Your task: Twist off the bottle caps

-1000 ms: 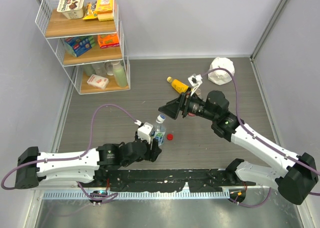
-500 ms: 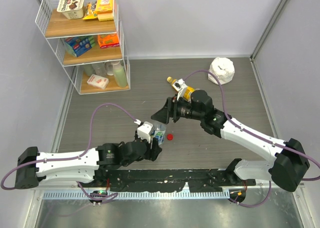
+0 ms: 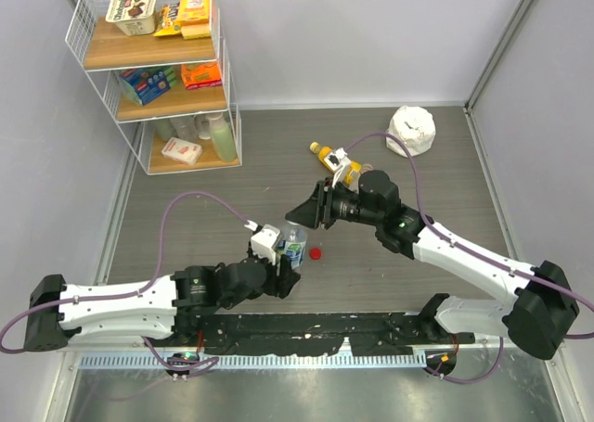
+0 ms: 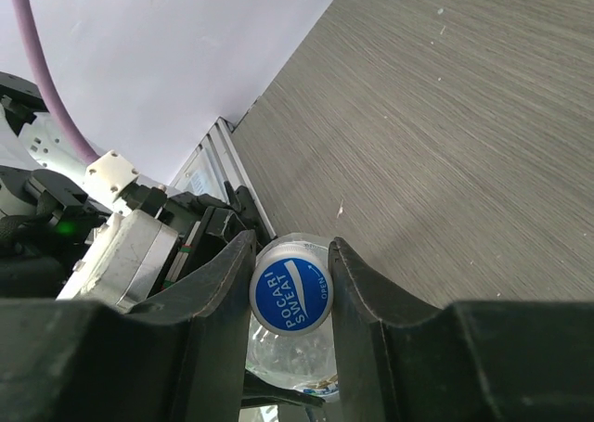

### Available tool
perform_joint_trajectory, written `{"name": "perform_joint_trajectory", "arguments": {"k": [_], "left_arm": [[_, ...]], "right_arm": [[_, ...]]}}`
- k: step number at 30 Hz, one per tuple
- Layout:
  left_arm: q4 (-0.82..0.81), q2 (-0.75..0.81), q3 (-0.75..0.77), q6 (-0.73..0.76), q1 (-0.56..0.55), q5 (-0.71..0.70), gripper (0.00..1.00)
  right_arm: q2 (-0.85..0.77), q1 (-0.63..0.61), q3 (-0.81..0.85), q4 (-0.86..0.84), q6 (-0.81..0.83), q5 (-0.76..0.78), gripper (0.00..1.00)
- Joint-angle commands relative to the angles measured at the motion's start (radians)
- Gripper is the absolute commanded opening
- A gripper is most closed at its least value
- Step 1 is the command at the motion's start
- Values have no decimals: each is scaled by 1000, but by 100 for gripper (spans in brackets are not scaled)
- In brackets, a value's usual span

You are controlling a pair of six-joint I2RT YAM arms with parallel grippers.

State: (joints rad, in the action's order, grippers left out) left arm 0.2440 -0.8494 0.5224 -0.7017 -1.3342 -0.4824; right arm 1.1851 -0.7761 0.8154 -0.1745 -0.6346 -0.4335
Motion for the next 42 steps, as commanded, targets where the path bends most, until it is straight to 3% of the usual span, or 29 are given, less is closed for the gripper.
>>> {"name": "perform_joint_trajectory", "arguments": {"k": [1,13,25,33,36,42], "left_arm": [[-32,38,7,-18,4,-38,0],[-19,41,-16,-51,4,-51,0],[228,179,-13,-157,4,-243,0],[184,219,-35,-128,3,-213,0],[163,198,-33,-111,4,-196,0],[150,125,-6,-94,4,-183,0]], "right_arm": [[-70,-5,-1,-23,22,36,25],[-108,-3,47,64,79,203,26],[-39,-5,8,201,185,302,29],[125,-5,-2,239,200,320,40],[142,-3,5,260,205,338,62],[81,-5,8,271,214,360,76]]}}
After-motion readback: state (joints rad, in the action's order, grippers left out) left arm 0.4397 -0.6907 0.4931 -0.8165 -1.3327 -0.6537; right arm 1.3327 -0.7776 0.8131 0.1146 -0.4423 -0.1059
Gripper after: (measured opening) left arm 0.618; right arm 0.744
